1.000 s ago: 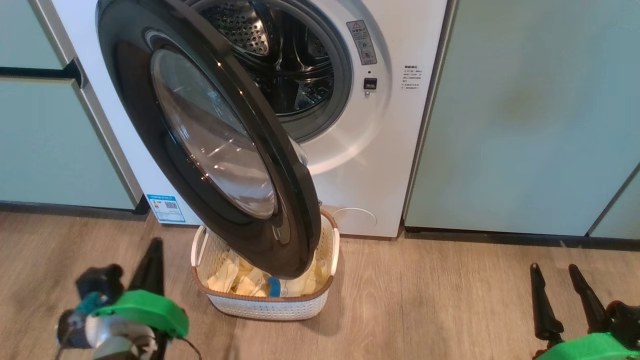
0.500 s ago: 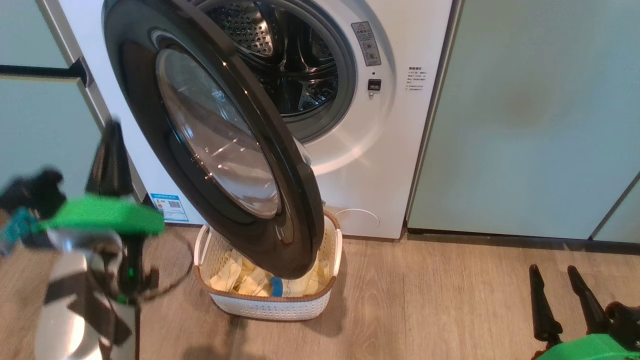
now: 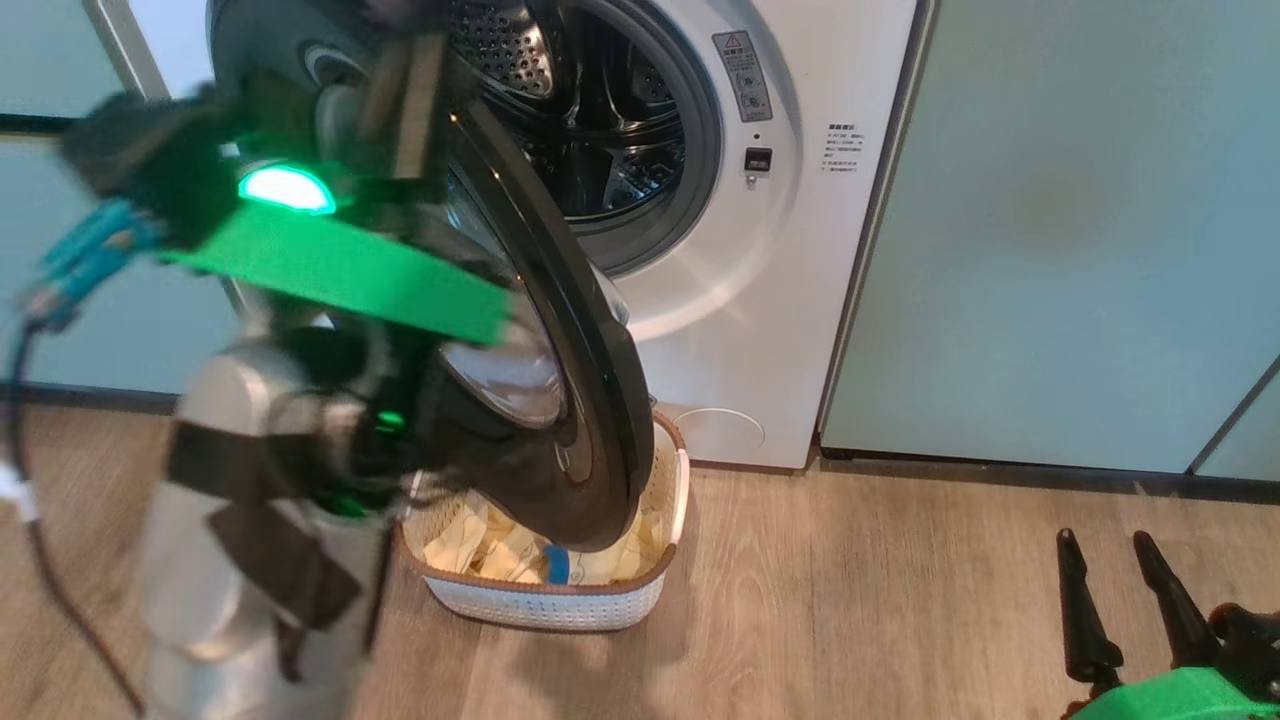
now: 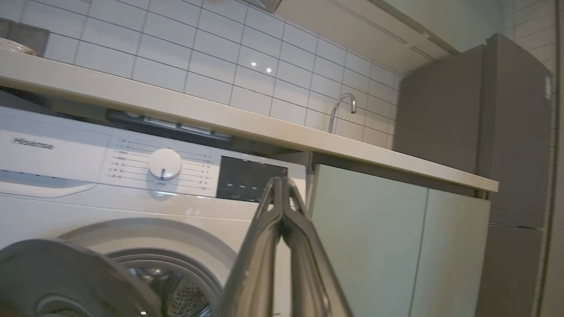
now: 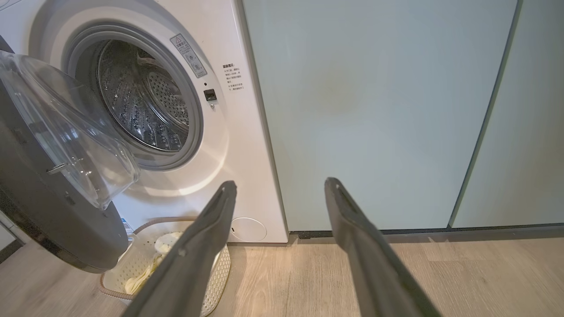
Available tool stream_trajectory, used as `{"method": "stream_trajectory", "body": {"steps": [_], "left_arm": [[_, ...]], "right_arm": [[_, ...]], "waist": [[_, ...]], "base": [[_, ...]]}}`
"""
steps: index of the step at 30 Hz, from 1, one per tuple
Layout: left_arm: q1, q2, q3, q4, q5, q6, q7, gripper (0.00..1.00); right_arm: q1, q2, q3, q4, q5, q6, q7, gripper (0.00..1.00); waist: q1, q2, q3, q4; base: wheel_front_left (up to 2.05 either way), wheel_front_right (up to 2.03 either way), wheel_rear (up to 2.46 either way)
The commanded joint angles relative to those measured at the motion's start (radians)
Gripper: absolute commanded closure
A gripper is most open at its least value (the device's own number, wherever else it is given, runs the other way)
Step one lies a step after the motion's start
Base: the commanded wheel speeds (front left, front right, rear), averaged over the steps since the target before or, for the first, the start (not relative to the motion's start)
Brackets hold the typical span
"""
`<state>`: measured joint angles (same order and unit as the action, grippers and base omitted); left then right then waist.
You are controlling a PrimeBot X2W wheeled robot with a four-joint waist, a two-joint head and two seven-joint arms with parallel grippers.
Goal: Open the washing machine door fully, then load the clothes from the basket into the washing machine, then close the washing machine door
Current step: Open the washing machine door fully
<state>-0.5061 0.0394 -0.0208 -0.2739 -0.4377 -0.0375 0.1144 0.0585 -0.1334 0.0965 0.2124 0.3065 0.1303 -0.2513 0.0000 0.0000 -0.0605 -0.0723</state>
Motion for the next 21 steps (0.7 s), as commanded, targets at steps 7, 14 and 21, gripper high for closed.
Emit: {"method": "stream_trajectory", "body": {"steps": [7,14,21], "left_arm": [[-0.077,0.011,-0.256,-0.062,-0.090,0.083,0.038,1.00],[-0.063,0.011,-0.491,-0.007,-0.123,0.138,-0.020,1.00],[-0.054,0.011,-0.681,0.084,-0.135,0.171,-0.095,1.00]], "right_arm": [[-0.033,-0.016,0.018,-0.026,-0.006,0.000,-0.010,0.00],[-0.039,-0.015,0.021,-0.023,-0.005,0.000,-0.010,0.00],[-0.041,-0.018,0.025,-0.020,-0.002,0.000,-0.010,0.00]], "waist": [[0.0000,0.0000,0.004,-0.001],[0.0000,0.0000,0.006,-0.009],[0.0000,0.0000,0.012,-0.020]], "base": [[0.00,0.00,0.00],[0.00,0.00,0.00],[0.00,0.00,0.00]]}}
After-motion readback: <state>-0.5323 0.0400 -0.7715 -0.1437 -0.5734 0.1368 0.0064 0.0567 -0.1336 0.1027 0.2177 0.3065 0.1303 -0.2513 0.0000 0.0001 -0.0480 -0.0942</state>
